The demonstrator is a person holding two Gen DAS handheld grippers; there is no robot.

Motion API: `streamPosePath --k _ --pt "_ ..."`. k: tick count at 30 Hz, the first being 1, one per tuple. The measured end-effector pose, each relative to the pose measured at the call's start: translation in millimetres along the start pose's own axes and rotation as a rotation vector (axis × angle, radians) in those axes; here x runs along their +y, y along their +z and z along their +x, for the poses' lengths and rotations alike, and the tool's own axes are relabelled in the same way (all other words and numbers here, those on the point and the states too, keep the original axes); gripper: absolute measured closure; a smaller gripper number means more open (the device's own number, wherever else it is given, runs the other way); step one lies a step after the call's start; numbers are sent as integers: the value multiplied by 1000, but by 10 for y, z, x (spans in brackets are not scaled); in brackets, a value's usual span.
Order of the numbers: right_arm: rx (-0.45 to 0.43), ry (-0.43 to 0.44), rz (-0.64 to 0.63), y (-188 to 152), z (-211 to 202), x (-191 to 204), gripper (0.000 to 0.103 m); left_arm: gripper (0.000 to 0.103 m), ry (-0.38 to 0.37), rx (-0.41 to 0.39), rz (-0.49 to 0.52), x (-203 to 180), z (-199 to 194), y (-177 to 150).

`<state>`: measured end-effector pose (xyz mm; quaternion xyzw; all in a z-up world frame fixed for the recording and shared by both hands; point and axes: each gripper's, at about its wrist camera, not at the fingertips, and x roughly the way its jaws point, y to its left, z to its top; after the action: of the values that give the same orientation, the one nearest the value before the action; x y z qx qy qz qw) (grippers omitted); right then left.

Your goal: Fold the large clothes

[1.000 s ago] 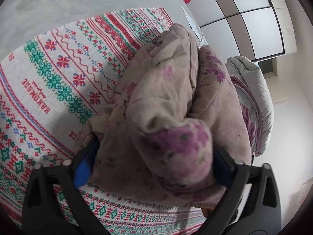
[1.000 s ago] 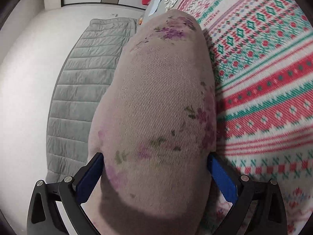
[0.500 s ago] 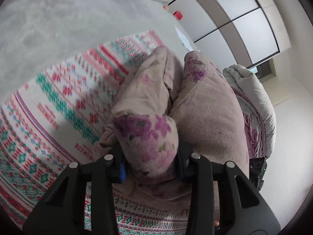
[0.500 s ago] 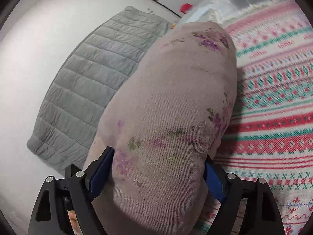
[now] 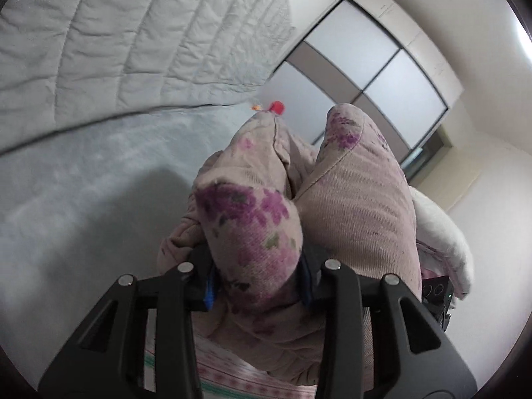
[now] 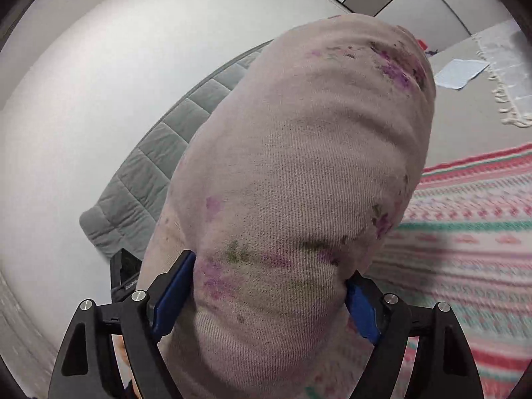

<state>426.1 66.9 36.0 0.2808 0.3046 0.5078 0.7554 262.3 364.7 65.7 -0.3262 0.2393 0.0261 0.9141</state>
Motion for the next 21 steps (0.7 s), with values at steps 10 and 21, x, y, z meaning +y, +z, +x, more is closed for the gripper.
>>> streamPosePath --k 10,21 --pt "83 -231 304 -494 1054 -915 15 38 239 142 -91 1178 814 58" --pt "125 -363 41 -557 73 -90 15 38 361 37 -60 856 -186 48"
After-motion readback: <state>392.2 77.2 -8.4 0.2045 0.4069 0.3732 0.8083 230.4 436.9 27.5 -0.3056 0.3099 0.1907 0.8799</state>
